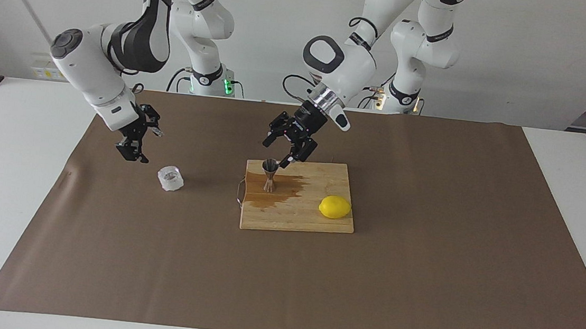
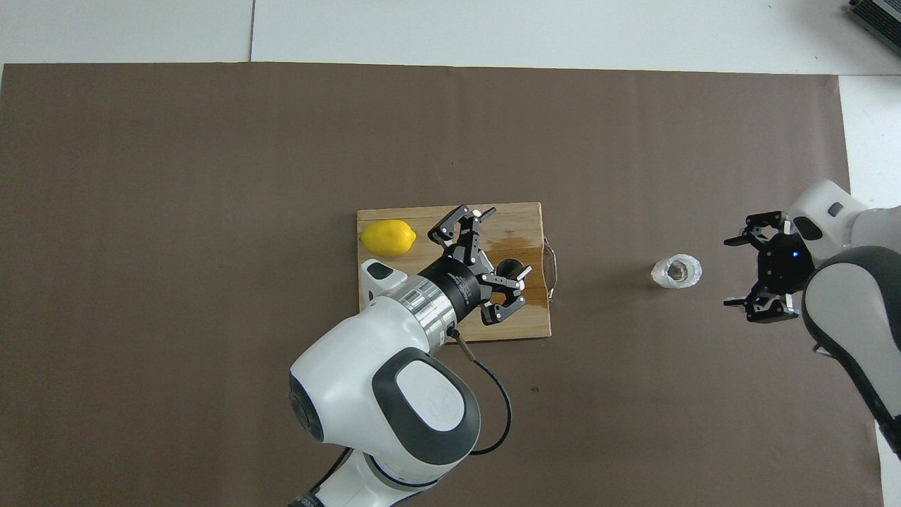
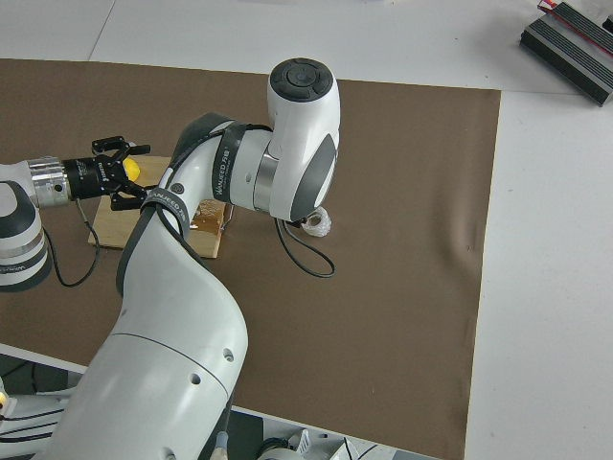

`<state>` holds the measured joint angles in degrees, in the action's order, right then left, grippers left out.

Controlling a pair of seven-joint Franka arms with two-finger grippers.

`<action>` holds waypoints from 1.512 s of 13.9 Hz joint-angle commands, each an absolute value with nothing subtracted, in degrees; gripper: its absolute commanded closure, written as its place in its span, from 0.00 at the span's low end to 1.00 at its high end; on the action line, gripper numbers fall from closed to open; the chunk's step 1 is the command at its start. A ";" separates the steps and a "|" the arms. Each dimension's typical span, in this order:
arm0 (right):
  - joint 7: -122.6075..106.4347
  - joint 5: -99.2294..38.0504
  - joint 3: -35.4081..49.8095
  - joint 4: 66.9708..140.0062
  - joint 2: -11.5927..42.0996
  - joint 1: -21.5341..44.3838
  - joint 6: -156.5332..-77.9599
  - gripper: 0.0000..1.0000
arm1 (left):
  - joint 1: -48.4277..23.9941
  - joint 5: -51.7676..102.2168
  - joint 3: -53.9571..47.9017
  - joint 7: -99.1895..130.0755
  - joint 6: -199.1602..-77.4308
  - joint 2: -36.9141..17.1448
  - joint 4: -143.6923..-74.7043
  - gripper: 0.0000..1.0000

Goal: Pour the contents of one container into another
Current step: 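Withdraw the left gripper while the right gripper reaches the white cup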

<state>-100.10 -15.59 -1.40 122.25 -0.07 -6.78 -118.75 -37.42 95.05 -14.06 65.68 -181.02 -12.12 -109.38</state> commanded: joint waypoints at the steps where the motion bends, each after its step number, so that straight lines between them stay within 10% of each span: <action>1: -108.60 -18.98 -1.05 124.01 2.10 -7.73 -122.51 0.00 | -31.66 92.83 -13.97 60.74 -173.88 -10.64 -110.39 0.00; 7: -118.89 -24.49 -1.05 125.60 7.28 -8.61 -127.17 0.00 | -19.09 57.05 -13.71 60.64 -150.60 -10.02 -109.51 0.00; 17: -129.11 -36.91 -1.05 125.60 12.30 -9.49 -127.97 0.00 | -18.02 6.53 -6.95 57.15 -128.32 -8.09 -107.66 0.00; 20: -129.46 -37.09 -1.05 125.33 12.30 -9.58 -127.79 0.88 | -17.93 5.80 -2.92 44.87 -126.83 -7.82 -108.19 0.00; 21: -129.46 -37.44 -1.05 125.25 12.04 -9.58 -127.71 1.00 | -17.93 5.80 -1.42 40.13 -126.83 -7.21 -108.98 0.00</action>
<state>-127.68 -35.21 -1.25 125.05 12.75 -9.31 -127.41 -18.17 7.03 -3.60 47.15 -128.46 -8.90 -107.62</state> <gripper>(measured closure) 0.379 0.000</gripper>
